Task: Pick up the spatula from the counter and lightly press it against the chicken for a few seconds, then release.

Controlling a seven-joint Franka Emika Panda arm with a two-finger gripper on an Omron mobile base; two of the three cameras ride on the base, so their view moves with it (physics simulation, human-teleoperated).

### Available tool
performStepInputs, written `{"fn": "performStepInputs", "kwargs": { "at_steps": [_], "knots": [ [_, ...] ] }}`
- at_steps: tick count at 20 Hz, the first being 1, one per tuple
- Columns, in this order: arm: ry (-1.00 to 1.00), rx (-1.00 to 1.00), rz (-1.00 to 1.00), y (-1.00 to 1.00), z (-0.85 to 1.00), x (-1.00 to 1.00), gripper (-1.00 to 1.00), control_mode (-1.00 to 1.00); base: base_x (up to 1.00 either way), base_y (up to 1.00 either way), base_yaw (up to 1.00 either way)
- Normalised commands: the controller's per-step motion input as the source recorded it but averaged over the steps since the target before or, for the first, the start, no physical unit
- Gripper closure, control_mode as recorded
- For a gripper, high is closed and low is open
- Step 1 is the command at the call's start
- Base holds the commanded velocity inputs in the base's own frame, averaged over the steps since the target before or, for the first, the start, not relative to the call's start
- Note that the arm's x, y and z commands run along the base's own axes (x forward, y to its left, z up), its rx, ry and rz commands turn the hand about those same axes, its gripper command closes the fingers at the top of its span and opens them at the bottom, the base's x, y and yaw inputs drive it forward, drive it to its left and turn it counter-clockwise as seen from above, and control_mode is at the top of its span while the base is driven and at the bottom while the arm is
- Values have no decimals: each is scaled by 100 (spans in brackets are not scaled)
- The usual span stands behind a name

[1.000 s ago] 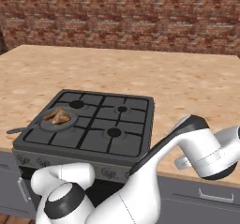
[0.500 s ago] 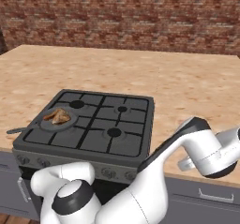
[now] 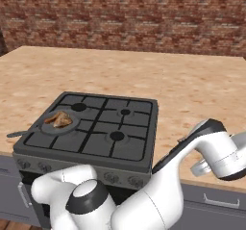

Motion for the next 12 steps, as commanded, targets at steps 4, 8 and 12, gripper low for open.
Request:
{"fn": "performStepInputs", "kwargs": {
  "at_steps": [4, 8, 12],
  "knots": [
    [1, 0, 3, -16, -10, 10, -100, -100, 0, 0, 0],
    [3, 0, 2, -8, -13, 14, -100, -100, 0, 0, 0],
    [1, 0, 1, -3, -4, 10, -100, -100, 0, 0, 0]
  ]
}}
